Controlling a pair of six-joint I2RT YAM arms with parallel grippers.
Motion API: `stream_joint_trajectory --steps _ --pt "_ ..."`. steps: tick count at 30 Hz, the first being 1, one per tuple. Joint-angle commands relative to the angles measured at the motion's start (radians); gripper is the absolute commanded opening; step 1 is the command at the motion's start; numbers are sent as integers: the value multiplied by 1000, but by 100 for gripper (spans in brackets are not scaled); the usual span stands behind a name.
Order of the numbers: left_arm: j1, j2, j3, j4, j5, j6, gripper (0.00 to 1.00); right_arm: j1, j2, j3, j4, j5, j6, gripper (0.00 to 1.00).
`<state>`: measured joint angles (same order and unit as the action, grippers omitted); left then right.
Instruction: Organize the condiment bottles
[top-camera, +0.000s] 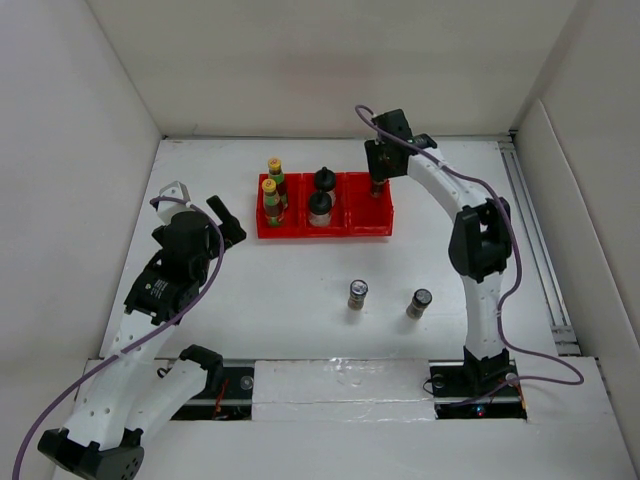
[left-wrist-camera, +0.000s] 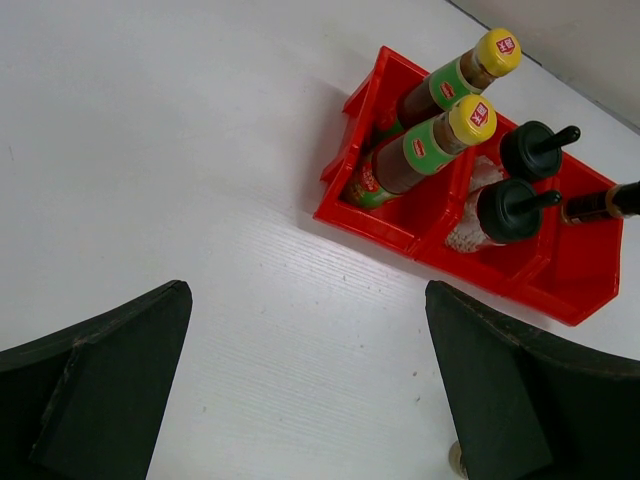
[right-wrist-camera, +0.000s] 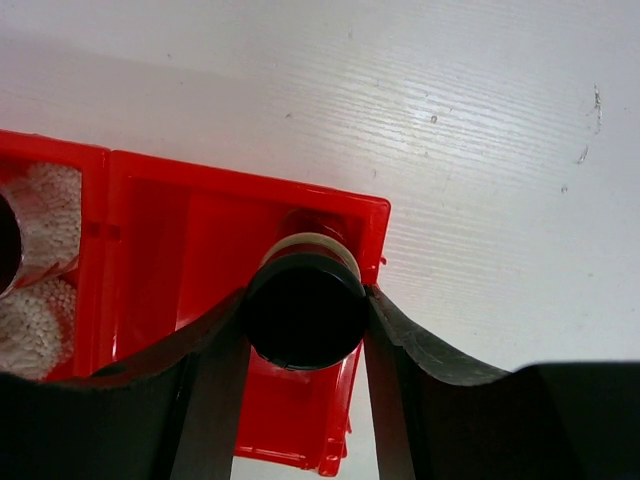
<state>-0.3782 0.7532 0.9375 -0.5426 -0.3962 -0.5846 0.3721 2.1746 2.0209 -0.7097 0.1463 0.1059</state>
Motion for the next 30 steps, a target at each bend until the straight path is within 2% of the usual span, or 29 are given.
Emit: stream_joint_trajectory --steps 1,6,8,9,11,16,17,24,30 --pt "2 -6 6 27 2 11 99 -19 34 25 65 -13 -23 2" --pt "2 -6 6 27 5 12 99 -19 53 26 67 -19 -20 8" --pt "2 -5 4 27 7 14 99 -19 48 6 78 -25 -18 17" --pt "2 -5 4 27 8 14 99 -19 47 -1 82 -28 -15 28" --pt "2 -5 6 29 10 14 99 -19 44 -13 87 -33 -15 38" --pt "2 -5 4 30 11 16 99 -19 33 -19 84 -36 -9 54" --pt "2 -5 4 30 13 16 99 -19 22 -21 84 -36 -9 60" --pt "2 -6 4 30 14 16 99 -19 -39 -36 85 -43 5 70" --pt "2 -9 4 30 14 16 99 -19 -146 -53 76 -28 15 70"
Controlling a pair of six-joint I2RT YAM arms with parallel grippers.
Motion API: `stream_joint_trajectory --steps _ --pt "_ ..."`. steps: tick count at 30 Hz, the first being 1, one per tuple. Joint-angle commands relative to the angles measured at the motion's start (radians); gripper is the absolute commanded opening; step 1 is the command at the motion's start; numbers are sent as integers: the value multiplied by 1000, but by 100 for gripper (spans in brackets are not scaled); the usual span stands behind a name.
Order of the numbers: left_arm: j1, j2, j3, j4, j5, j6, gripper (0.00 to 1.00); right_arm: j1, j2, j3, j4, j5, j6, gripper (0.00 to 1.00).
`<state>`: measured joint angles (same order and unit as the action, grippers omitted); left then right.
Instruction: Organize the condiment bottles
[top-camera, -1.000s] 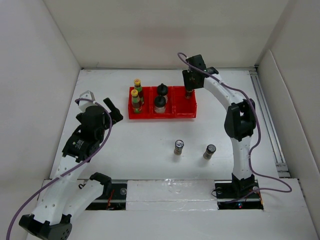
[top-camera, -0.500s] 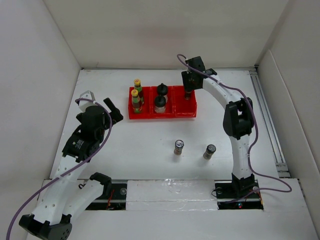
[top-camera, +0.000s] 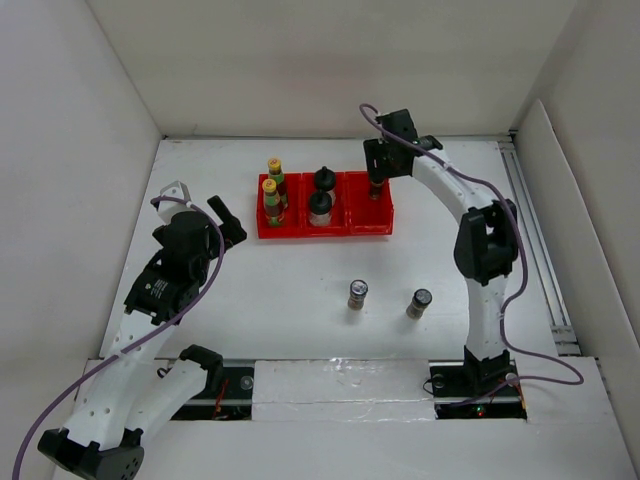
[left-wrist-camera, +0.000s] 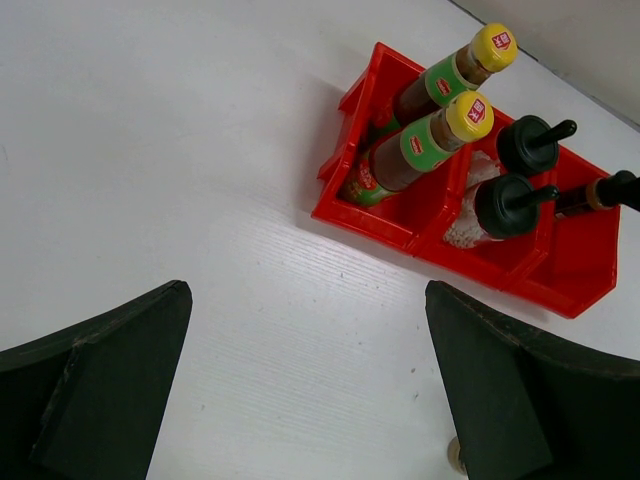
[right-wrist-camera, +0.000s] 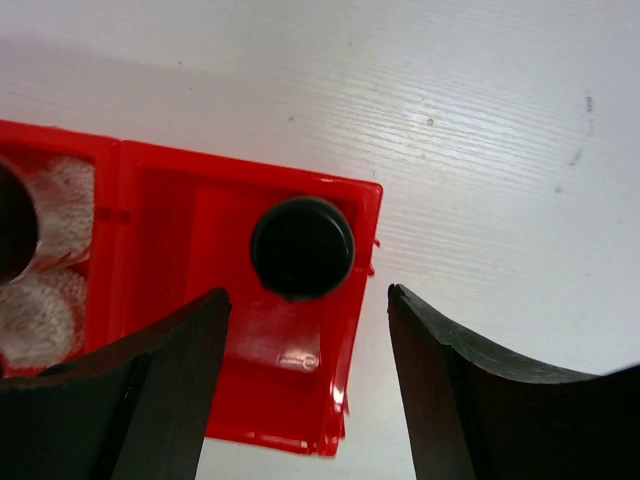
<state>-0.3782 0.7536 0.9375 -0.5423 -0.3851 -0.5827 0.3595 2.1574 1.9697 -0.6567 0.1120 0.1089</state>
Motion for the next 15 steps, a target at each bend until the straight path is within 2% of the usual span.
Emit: stream_joint_trajectory --steps 1,5,7,10,15 --pt "2 -10 4 31 3 14 99 -7 -152 -29 26 12 12 70" --pt "2 -10 4 31 2 15 99 34 -275 -100 11 32 12 70" --pt "2 -8 4 31 0 14 99 65 -353 -136 -49 49 9 70" --pt "2 6 6 24 -15 6 99 169 -488 -277 -61 63 5 70" --pt "2 46 17 2 -40 -14 99 428 -697 -547 -6 107 74 69"
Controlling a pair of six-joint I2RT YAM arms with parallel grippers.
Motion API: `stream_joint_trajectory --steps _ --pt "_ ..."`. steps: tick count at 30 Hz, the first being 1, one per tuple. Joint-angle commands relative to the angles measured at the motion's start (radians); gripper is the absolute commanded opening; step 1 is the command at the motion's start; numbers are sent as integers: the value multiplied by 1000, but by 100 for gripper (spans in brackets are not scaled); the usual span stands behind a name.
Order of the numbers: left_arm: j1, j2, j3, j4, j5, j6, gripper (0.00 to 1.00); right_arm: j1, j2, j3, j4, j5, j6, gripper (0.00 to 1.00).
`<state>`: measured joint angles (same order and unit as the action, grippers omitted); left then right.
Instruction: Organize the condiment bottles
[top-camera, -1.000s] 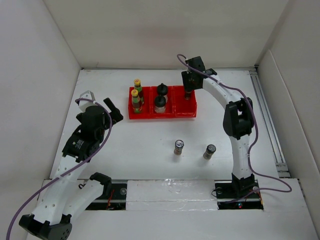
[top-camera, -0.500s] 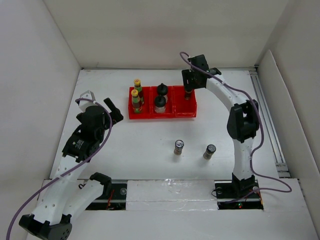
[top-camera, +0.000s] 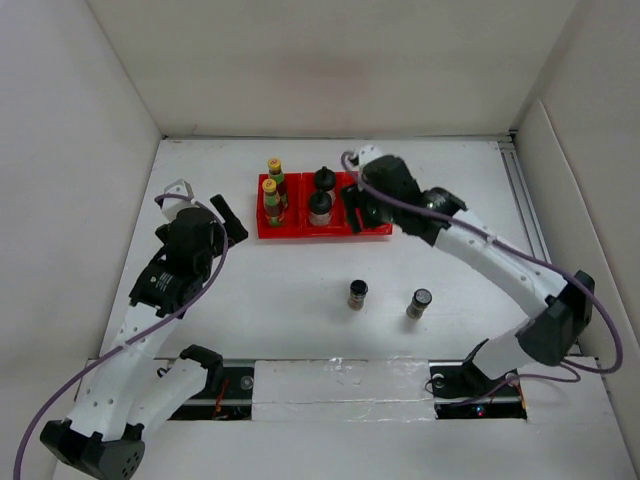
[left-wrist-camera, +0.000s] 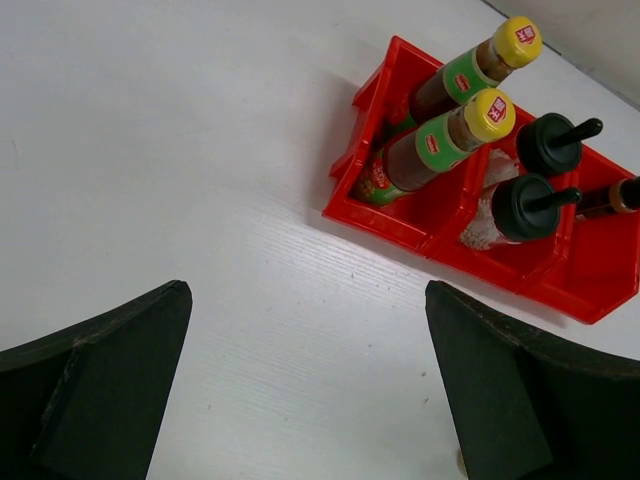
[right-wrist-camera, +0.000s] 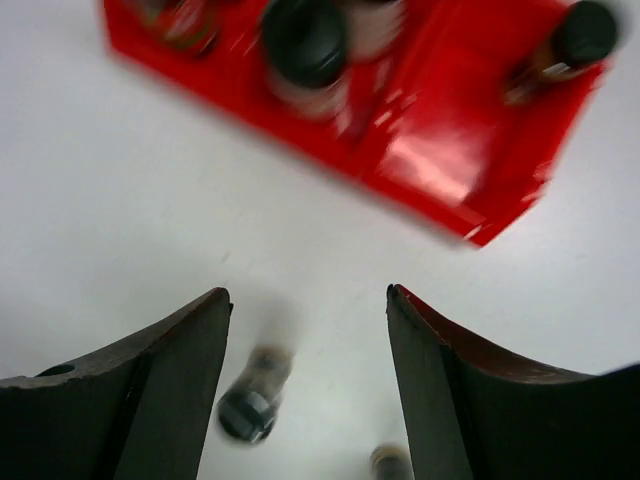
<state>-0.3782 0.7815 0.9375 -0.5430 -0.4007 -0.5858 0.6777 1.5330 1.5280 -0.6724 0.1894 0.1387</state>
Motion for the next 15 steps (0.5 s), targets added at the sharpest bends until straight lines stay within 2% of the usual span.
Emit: stream_joint_trajectory --steps 1,2,7,15 --pt "2 21 17 3 -23 -9 99 149 -118 -132 14 44 76 69" --pt "2 21 18 0 -23 -9 99 214 -154 -184 25 56 108 69" --pt "2 4 14 3 -27 -14 99 322 -188 -314 51 73 170 69" --pt "2 12 14 3 -23 -12 99 335 -110 -440 128 19 188 68"
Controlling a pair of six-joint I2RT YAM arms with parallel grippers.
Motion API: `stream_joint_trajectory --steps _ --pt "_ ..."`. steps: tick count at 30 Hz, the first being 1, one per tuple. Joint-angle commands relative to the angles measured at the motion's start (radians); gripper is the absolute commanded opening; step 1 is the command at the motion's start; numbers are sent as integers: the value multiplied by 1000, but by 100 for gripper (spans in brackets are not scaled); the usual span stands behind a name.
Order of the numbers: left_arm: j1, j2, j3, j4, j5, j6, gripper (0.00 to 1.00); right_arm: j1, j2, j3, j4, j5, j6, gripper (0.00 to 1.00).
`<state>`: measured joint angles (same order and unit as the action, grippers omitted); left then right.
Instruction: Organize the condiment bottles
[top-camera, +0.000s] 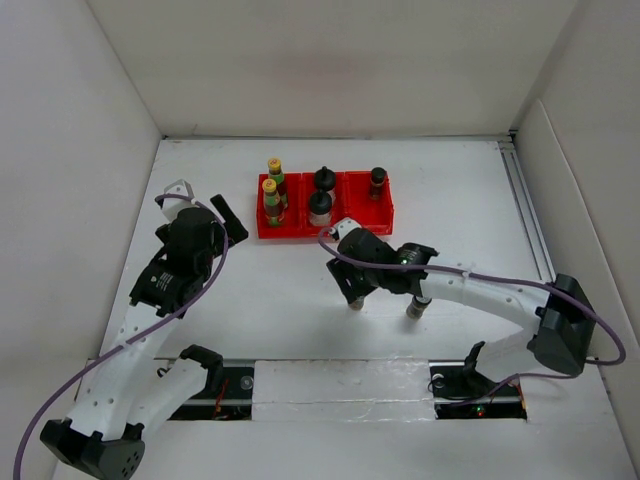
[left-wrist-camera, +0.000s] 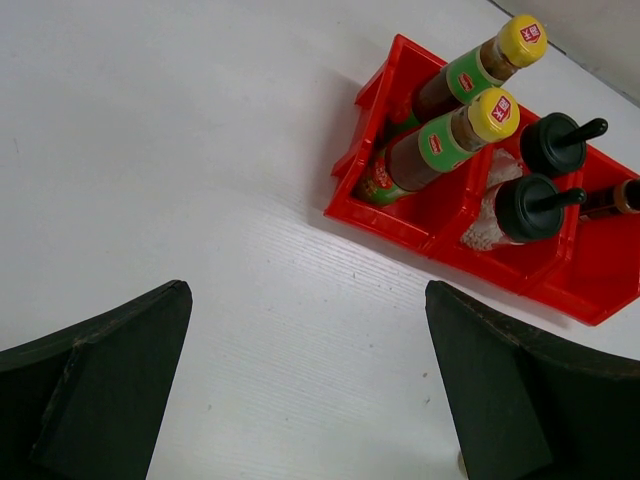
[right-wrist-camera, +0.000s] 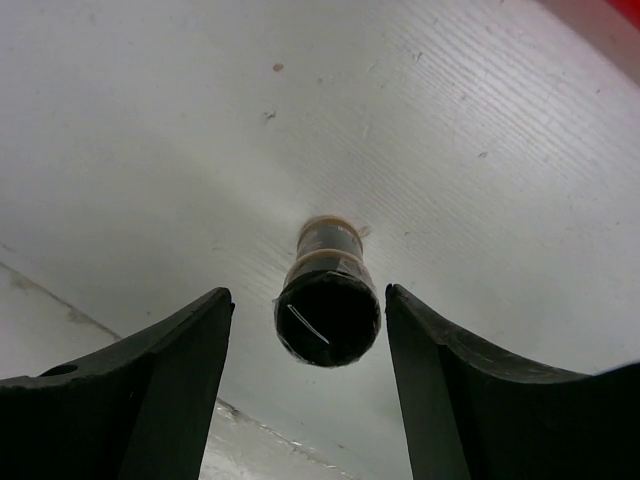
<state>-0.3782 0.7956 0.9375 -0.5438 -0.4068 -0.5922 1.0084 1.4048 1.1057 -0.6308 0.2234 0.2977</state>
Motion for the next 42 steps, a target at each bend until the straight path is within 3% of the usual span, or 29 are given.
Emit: stream_joint_trajectory --steps 1,7,16,22,24,28,32,42 --pt "2 -2 12 4 -15 -4 99 4 26 -23 92 -16 29 68" --pt "2 -6 12 8 -6 0 99 4 72 -63 117 -4 44 67" --pt "2 -1 11 11 0 3 99 22 66 -113 115 30 81 57" --pt "2 -6 11 11 -1 5 99 22 39 -93 94 47 84 24" --pt "2 -6 11 12 -1 3 99 22 13 -60 80 57 77 0" --pt "2 -10 11 12 -1 3 99 10 -7 64 27 120 34 0" --pt "2 -12 12 10 -3 2 99 -85 43 239 -62 140 -29 0" --pt "2 -21 9 15 0 6 99 -390 308 580 -87 -10 -176 0"
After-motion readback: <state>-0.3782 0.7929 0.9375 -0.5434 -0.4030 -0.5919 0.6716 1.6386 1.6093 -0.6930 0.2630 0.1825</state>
